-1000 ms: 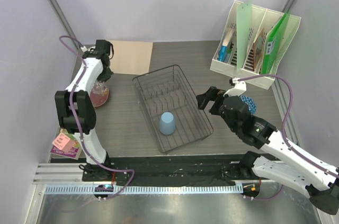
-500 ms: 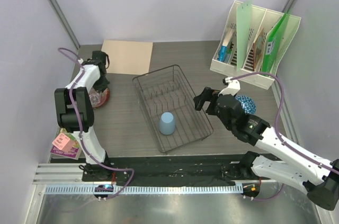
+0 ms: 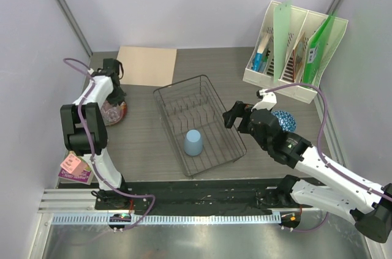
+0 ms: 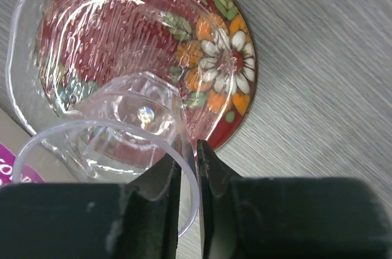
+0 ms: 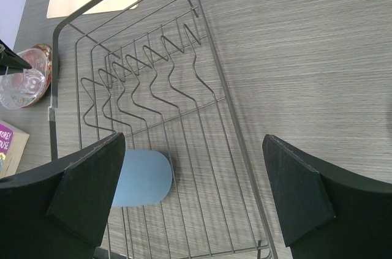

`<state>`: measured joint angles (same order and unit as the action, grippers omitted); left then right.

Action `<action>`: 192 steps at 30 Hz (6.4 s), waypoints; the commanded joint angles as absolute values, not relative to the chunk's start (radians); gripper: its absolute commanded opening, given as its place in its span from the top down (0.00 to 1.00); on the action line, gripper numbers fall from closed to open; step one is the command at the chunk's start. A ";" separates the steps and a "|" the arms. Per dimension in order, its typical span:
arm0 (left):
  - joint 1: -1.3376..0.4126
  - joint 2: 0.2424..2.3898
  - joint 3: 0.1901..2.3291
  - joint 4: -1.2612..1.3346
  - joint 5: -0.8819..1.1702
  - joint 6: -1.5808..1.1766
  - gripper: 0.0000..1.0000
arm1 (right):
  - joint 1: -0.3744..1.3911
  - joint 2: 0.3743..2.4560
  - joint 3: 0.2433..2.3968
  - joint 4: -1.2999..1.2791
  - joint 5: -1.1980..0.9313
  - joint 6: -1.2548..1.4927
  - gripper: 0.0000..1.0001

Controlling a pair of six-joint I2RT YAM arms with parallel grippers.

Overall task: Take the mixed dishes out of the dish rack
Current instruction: Place the cup at the center of the board, then pick up the cup from the dish rack, then place the cup at the center of the board.

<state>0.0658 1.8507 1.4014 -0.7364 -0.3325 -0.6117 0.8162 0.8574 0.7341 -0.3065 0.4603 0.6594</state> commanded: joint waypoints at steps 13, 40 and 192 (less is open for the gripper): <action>0.075 1.724 1.379 -0.699 -0.279 -0.627 0.46 | 0.816 0.824 0.706 -0.265 0.449 0.670 0.00; -0.325 0.960 1.088 -0.568 -0.252 -0.718 0.22 | 1.092 1.224 0.936 -0.239 0.333 0.371 0.00; -1.232 2.470 2.506 -1.144 0.133 -0.325 1.00 | 0.695 0.390 0.922 -0.555 0.891 0.658 0.04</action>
<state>-1.1816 2.4195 2.4710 -1.0584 0.0917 -0.3172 0.6895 0.3885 0.8474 -0.6514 0.8597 0.6079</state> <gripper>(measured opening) 0.061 0.961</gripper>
